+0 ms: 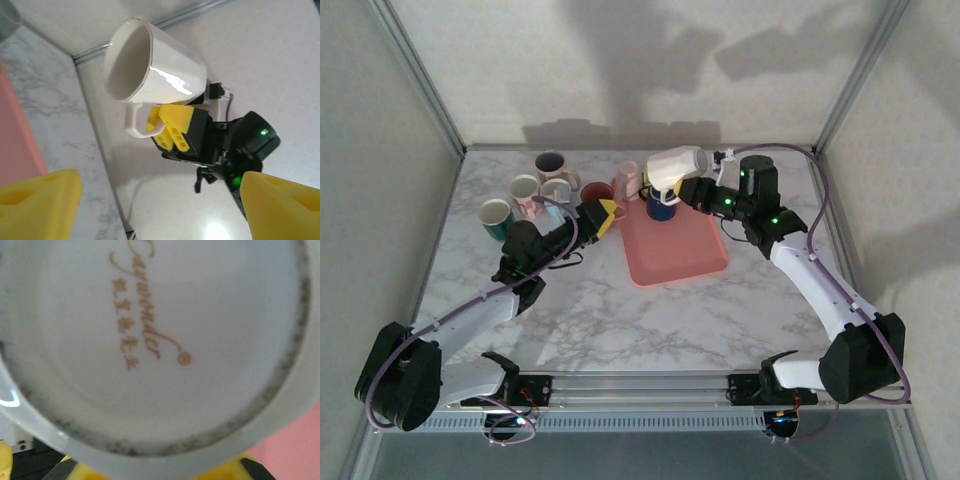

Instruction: Turn the mug right side up

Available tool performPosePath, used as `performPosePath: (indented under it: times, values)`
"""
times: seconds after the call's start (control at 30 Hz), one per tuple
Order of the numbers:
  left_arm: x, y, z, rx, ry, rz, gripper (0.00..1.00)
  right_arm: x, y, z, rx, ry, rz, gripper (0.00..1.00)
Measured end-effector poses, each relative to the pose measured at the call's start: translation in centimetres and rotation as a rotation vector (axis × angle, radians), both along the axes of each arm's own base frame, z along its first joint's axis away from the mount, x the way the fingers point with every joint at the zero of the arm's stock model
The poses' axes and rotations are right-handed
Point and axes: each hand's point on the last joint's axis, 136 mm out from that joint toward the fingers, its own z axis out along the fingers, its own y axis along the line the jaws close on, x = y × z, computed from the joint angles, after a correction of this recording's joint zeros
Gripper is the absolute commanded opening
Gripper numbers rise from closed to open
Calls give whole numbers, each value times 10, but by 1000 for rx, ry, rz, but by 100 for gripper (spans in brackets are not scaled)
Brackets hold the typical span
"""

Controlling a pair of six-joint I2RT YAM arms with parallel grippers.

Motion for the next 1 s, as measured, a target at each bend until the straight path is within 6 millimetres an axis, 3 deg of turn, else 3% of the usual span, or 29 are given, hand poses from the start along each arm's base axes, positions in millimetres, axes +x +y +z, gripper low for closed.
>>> performPosePath:
  times: [0.33, 0.53, 1.0]
  values:
    - [-2, -20, 11, -147, 21, -73, 75, -22, 39, 39, 181, -61, 121, 0]
    - [-4, -30, 19, -193, 20, -108, 72, -34, 53, 54, 236, -84, 174, 0]
    - [3, -39, 47, -271, -40, -119, 41, -60, 73, 64, 275, -86, 283, 0]
